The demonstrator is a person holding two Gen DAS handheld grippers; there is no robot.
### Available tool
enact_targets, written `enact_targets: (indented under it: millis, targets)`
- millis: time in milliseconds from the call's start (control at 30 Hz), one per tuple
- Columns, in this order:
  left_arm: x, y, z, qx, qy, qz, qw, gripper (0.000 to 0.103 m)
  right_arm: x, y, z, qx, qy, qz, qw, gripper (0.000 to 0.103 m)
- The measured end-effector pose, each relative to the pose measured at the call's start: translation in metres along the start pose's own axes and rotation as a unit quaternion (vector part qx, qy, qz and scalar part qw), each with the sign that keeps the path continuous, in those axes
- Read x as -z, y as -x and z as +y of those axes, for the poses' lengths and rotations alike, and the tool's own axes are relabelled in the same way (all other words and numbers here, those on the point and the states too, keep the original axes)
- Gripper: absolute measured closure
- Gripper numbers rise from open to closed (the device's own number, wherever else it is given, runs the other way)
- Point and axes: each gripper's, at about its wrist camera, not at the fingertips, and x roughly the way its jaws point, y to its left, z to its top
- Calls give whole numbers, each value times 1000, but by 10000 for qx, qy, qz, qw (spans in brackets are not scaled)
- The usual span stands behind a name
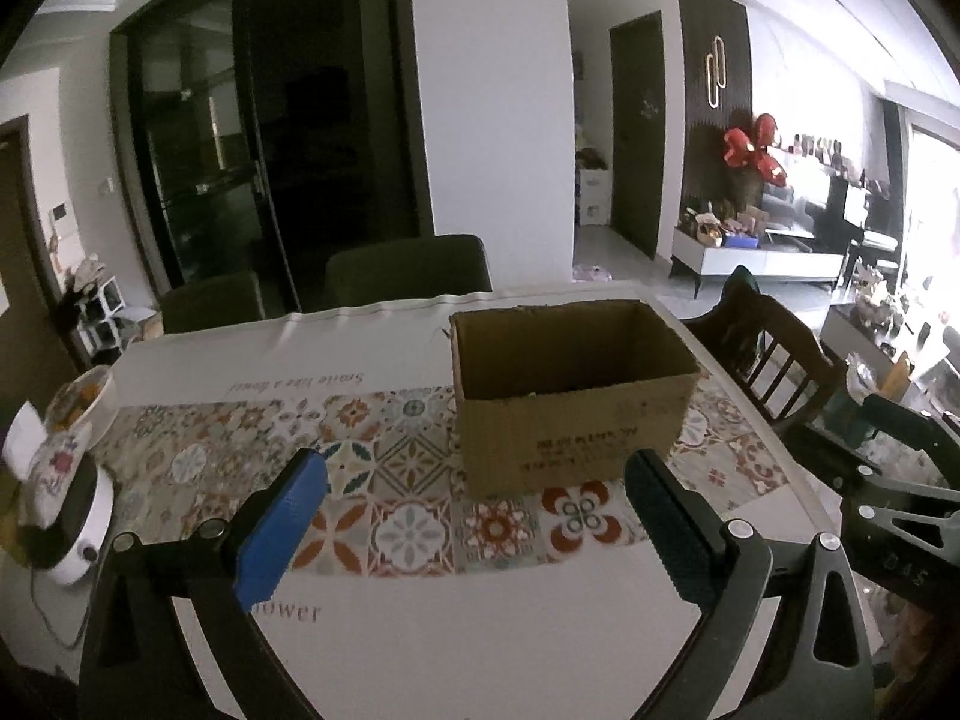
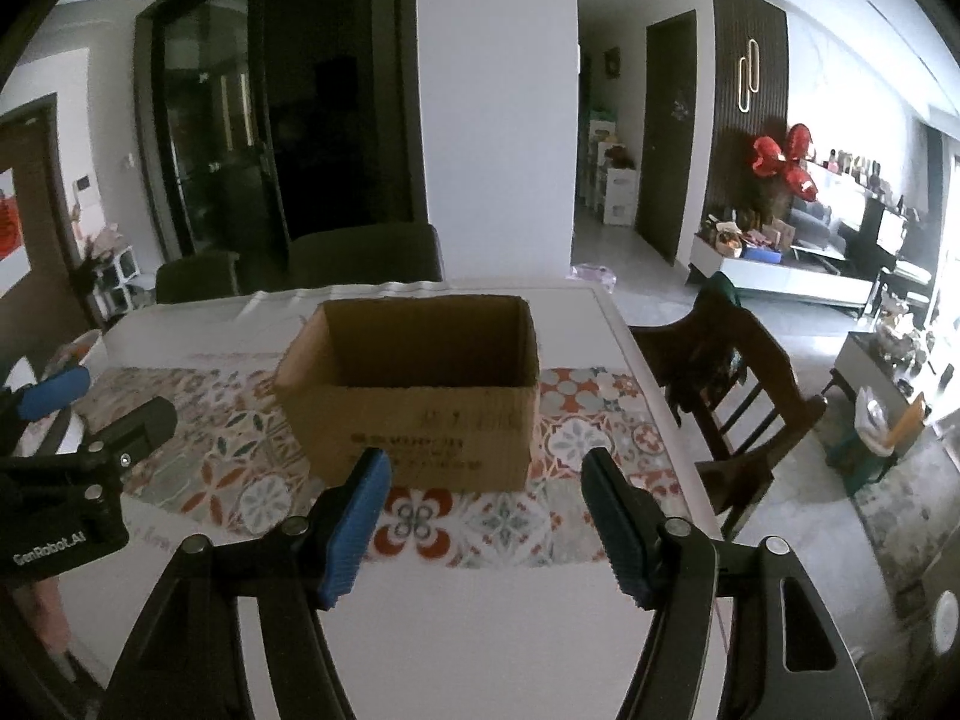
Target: Organize snacks
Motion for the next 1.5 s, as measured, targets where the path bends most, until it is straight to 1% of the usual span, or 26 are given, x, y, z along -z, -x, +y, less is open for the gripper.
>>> enact_targets:
  millis: [100,300,600,767,1067,1367,1500]
  targets:
    - [12,20,-4,-33,36,-37,10000,1,9,21,-2,-7,66,-149,9999,24]
    - [32,57,-9,-127,107,-150,9998,0,29,53,-5,-165,122,-159,9997,24]
    - [60,109,-16,-180,85,-323,9993,0,58,92,-5,-223,202,-197,9994,24]
    - [71,129,-19,-187,69,-383,9991,0,73,111,-7,-271,220,-211,9992,24]
    - [84,153,-27,-207,41,-470,9987,0,89,133,-12,-375,188,-238,9988,24]
    - [95,164,-31,-223,53,-485,9986,0,96,140,-14,-411,200,-258,9986,24]
    - [94,164,-30,-207,53,-482,9986,0,98,143,-14,-422,207,-279,9985,24]
